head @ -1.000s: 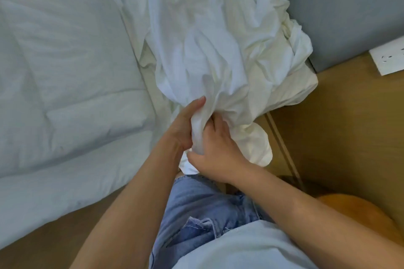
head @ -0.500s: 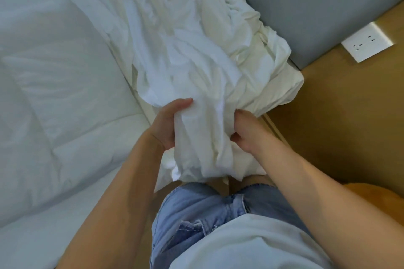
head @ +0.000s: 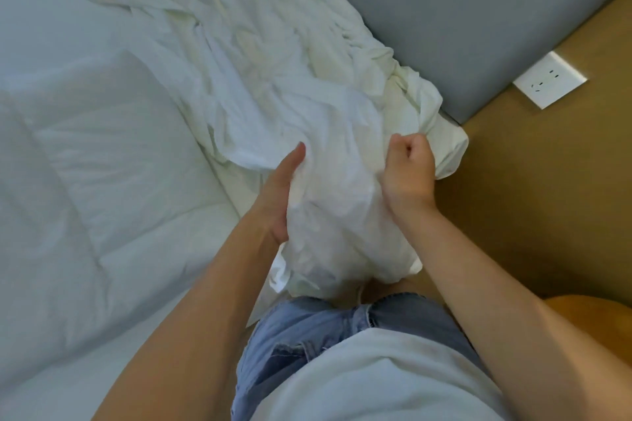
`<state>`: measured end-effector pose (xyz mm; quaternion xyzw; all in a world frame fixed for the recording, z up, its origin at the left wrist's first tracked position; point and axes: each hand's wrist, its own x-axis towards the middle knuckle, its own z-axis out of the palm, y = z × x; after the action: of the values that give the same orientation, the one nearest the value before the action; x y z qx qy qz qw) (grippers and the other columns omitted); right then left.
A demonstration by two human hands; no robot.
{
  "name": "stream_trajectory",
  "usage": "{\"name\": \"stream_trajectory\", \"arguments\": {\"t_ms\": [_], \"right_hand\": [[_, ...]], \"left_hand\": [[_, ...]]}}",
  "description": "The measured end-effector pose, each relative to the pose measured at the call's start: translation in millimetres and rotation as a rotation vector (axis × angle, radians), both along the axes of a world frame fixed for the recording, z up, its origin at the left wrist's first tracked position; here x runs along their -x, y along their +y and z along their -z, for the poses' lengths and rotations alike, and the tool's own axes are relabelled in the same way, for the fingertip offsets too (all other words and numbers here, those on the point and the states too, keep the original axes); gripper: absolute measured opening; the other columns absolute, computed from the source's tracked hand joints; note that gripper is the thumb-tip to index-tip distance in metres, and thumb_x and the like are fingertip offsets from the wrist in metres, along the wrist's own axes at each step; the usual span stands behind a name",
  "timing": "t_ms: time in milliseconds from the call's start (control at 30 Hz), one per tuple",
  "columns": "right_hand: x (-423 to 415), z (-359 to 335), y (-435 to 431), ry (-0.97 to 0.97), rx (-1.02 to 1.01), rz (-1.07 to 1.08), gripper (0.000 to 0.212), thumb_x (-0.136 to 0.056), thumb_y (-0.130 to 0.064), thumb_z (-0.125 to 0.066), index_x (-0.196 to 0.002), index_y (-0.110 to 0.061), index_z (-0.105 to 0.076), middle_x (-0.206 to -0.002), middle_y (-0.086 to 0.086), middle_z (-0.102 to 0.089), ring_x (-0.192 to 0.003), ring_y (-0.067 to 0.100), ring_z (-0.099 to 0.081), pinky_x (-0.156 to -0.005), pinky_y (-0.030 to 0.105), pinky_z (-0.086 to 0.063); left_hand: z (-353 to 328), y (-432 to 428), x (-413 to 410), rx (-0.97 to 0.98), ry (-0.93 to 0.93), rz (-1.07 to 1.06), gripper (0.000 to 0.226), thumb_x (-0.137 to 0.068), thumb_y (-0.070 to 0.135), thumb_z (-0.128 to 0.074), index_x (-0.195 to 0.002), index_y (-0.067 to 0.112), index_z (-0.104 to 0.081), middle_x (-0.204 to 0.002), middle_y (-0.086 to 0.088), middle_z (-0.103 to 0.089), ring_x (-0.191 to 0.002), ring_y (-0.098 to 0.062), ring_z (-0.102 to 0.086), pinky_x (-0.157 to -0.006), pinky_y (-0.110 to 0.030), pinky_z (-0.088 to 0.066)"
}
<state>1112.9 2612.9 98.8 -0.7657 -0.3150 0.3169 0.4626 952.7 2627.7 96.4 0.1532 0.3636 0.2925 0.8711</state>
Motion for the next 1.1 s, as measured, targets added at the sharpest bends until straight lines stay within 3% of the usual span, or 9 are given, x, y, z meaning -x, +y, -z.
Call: {"name": "stream_trajectory", "arguments": {"t_ms": [100, 233, 400, 500, 667, 733, 967, 1033, 1100], "right_hand": [[-3, -1, -2, -0.045, -0.014, -0.018, 0.028, -0.100, -0.017, -0.039, -0.072, -0.020, -0.035, -0.070, -0.007, -0.040, -0.060, 0.002, -0.036, -0.054, 0.007, -0.036], [-36, -11, 8, 0.029, -0.045, 0.241, 0.017, -0.100, -0.019, -0.035, -0.086, -0.012, -0.041, -0.073, -0.008, -0.037, -0.062, 0.003, -0.034, -0.051, 0.007, -0.034], [-46, -15, 15, 0.055, -0.061, 0.110, 0.016, -0.099, -0.023, -0.036, -0.085, -0.019, -0.043, -0.079, -0.006, -0.042, -0.069, 0.005, -0.039, -0.062, 0.016, -0.037], [-53, -18, 16, 0.058, -0.082, 0.109, 0.019, -0.098, -0.025, -0.038, -0.080, -0.024, -0.043, -0.077, -0.007, -0.043, -0.068, 0.004, -0.040, -0.062, 0.017, -0.037], [-55, -21, 20, 0.057, -0.123, -0.036, 0.022, -0.097, -0.024, -0.044, -0.075, -0.024, -0.044, -0.072, -0.009, -0.044, -0.062, 0.002, -0.040, -0.054, 0.004, -0.036], [-53, -15, 19, 0.027, -0.067, -0.137, 0.023, -0.097, -0.023, -0.044, -0.074, -0.022, -0.043, -0.070, -0.009, -0.044, -0.061, 0.003, -0.040, -0.054, 0.006, -0.037], [-62, 8, 13, -0.018, 0.063, -0.194, 0.024, -0.099, -0.022, -0.043, -0.076, -0.016, -0.042, -0.071, -0.005, -0.043, -0.063, 0.006, -0.040, -0.059, 0.021, -0.036], [-59, 11, 12, -0.027, 0.084, -0.203, 0.027, -0.099, -0.024, -0.042, -0.073, -0.020, -0.040, -0.071, -0.005, -0.043, -0.062, 0.006, -0.039, -0.055, 0.014, -0.035], [-56, 13, 13, -0.028, 0.108, -0.226, 0.026, -0.100, -0.024, -0.041, -0.074, -0.020, -0.041, -0.072, -0.004, -0.044, -0.063, 0.006, -0.040, -0.052, 0.010, -0.035]], "left_hand": [[-4, 12, 8, -0.023, 0.110, 0.051, 0.039, -0.050, 0.004, -0.073, -0.090, 0.004, -0.070, -0.085, -0.013, -0.069, -0.076, -0.027, -0.068, -0.071, -0.035, -0.057], [-16, 33, 26, -0.152, -0.118, -0.247, 0.057, -0.036, 0.008, -0.086, -0.090, 0.003, -0.067, -0.088, -0.014, -0.070, -0.084, -0.030, -0.068, -0.077, -0.042, -0.057], [-24, 32, 4, -0.117, 0.013, -0.141, 0.023, -0.066, 0.017, -0.064, -0.082, 0.003, -0.072, -0.079, -0.013, -0.070, -0.075, -0.028, -0.068, -0.070, -0.036, -0.058], [-20, 28, -4, -0.062, 0.057, -0.095, 0.029, -0.079, 0.030, -0.061, -0.094, 0.009, -0.075, -0.093, -0.011, -0.071, -0.084, -0.027, -0.069, -0.073, -0.037, -0.058], [-24, 23, -1, -0.001, 0.654, 0.424, 0.073, -0.053, 0.015, -0.084, -0.120, 0.000, -0.058, -0.107, -0.018, -0.067, -0.097, -0.035, -0.065, -0.088, -0.045, -0.052], [-24, 20, -1, 0.006, 0.754, 0.430, 0.062, -0.063, 0.012, -0.080, -0.119, 0.003, -0.056, -0.108, -0.017, -0.067, -0.098, -0.036, -0.064, -0.090, -0.046, -0.051], [-12, 12, 10, -0.025, 0.162, -0.176, 0.041, -0.044, 0.012, -0.088, -0.081, 0.003, -0.072, -0.078, -0.012, -0.069, -0.070, -0.025, -0.069, -0.065, -0.033, -0.058], [-4, -1, 4, -0.006, 0.134, -0.189, 0.048, -0.025, 0.012, -0.091, -0.070, 0.004, -0.074, -0.071, -0.011, -0.070, -0.066, -0.024, -0.069, -0.063, -0.032, -0.058], [3, -11, -1, 0.060, 0.206, -0.116, 0.038, -0.039, 0.007, -0.083, -0.075, 0.003, -0.073, -0.074, -0.012, -0.070, -0.067, -0.024, -0.069, -0.063, -0.032, -0.058]]}}
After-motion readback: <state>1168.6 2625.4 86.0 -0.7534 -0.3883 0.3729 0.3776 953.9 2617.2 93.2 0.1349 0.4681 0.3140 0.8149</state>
